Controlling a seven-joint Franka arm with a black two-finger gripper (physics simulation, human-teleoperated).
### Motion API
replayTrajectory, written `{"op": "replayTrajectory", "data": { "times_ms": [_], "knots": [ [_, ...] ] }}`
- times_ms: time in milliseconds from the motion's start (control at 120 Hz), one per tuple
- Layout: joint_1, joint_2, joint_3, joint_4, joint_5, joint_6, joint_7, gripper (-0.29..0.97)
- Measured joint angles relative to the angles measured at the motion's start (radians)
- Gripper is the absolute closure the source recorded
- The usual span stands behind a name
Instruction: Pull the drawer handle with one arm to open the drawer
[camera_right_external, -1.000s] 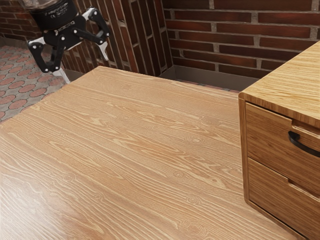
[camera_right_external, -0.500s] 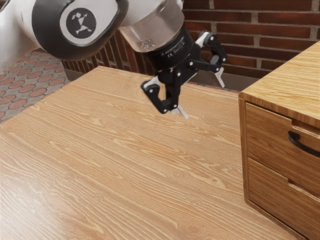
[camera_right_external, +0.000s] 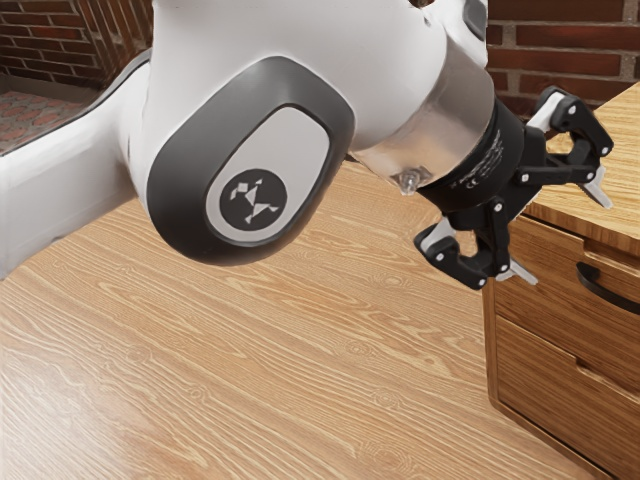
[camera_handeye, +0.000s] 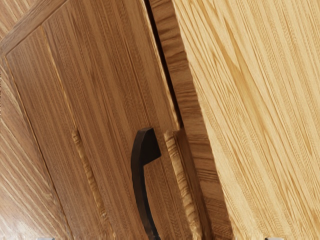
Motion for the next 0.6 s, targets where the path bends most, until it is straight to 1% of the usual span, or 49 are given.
{"op": "replayTrajectory", "data": {
  "times_ms": [67, 175, 375, 600],
  "knots": [
    [-0.020, 0.005, 0.006, -0.051, -0.007, 0.038, -0.002, 0.17],
    [-0.026, 0.006, 0.008, -0.120, -0.033, 0.103, -0.001, 0.19],
    [-0.036, 0.006, 0.002, -0.145, -0.051, 0.172, 0.002, 0.21],
    [-0.012, 0.020, 0.001, -0.175, -0.070, 0.219, 0.007, 0.23]
  ]
}}
